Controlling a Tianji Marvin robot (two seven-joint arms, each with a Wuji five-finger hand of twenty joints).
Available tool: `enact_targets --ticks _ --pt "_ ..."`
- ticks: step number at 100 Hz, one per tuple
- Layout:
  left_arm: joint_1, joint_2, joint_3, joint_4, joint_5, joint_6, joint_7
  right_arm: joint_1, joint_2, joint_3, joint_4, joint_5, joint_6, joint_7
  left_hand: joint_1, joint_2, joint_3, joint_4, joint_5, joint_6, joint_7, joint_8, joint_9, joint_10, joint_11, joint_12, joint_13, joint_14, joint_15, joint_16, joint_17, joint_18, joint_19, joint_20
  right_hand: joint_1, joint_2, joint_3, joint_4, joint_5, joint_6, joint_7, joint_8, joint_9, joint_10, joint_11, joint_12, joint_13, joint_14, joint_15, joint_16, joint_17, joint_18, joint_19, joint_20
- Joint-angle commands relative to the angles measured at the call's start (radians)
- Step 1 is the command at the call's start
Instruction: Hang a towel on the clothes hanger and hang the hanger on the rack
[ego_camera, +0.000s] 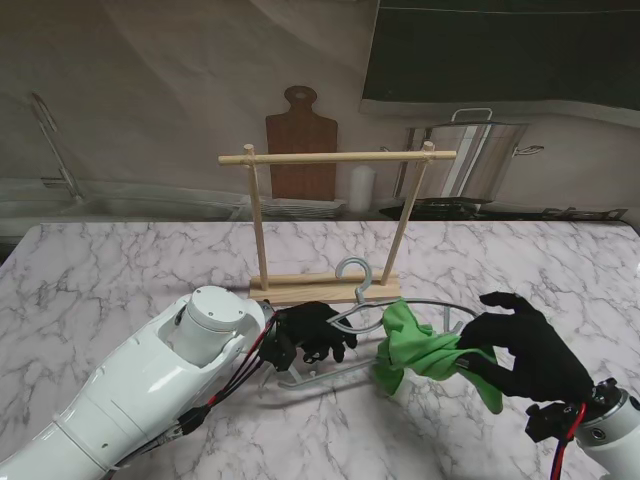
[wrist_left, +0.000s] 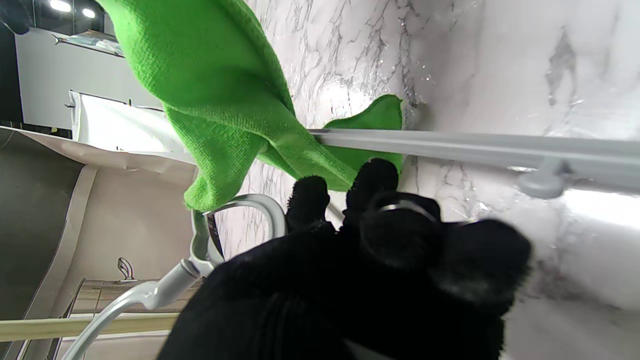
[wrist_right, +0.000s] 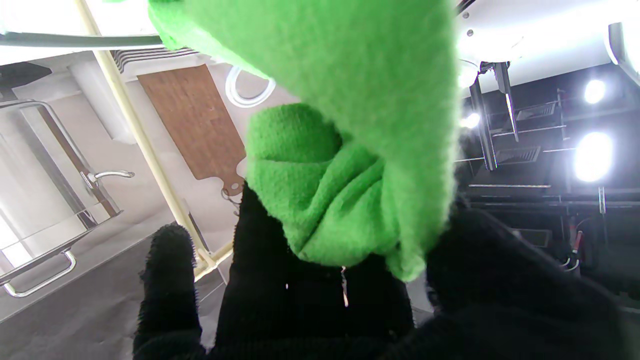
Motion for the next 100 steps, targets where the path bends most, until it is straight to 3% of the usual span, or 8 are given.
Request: enact_targets --ticks 1,54,73,100 --pt "0.001 -0.007 -0.001 -0.004 -0.002 0.003 -0.008 -0.009 0.005 0.002 -0.003 0.003 0.006 0.012 0.073 -0.019 0.044 -0.026 0.056 0.014 0.025 0.032 -0.004 -0.001 0.004 0.010 0.016 0.105 0.027 -0.006 0.066 -0.080 0.310 -0.017 0.048 0.013 0.055 0.012 0.030 -0.047 0.035 0.005 0.032 -0.001 -0.011 0.018 0.025 -0.004 0.009 0.016 -0.002 0.027 -0.014 0.012" --pt "-0.012 0.004 0.006 -0.030 0.029 -0.013 -0.022 0.022 0.030 -0.012 -0.018 0.037 0.051 0.108 0.073 -0.018 0.042 -0.028 0.057 0.011 0.025 0.032 -0.004 -0.005 0.003 0.010 0.018 0.104 0.029 -0.008 0.069 -0.081 0.312 -0.019 0.054 0.024 0.039 0.015 0.027 -0.042 0.027 0.008 0.028 0.004 -0.020 0.022 0.024 0.000 0.005 0.020 -0.010 0.032 -0.024 0.015" --pt "-0.010 0.001 0.000 -0.021 0.025 -0.004 -0.014 0.023 0.030 0.002 -0.033 0.029 0.056 0.110 0.073 -0.018 0.044 -0.028 0.057 0.012 0.024 0.032 -0.004 -0.002 0.003 0.011 0.017 0.105 0.029 -0.008 0.068 -0.080 0.312 -0.020 0.056 0.027 0.032 0.017 0.029 -0.044 0.024 0.010 0.030 0.002 -0.020 0.022 0.024 -0.001 0.005 0.022 -0.011 0.035 -0.028 0.016" --pt "-0.006 0.018 0.034 -0.046 0.036 -0.047 -0.060 0.118 0.014 -0.036 0.018 -0.120 0.086 -0.019 0.073 -0.018 0.043 -0.028 0.057 0.011 0.024 0.032 -0.003 -0.003 0.002 0.011 0.017 0.105 0.029 -0.008 0.068 -0.079 0.312 -0.020 0.051 0.015 0.039 0.016 0.029 -0.058 0.022 0.006 0.032 -0.008 -0.023 0.022 0.025 -0.007 0.003 0.022 -0.006 0.031 -0.030 0.019"
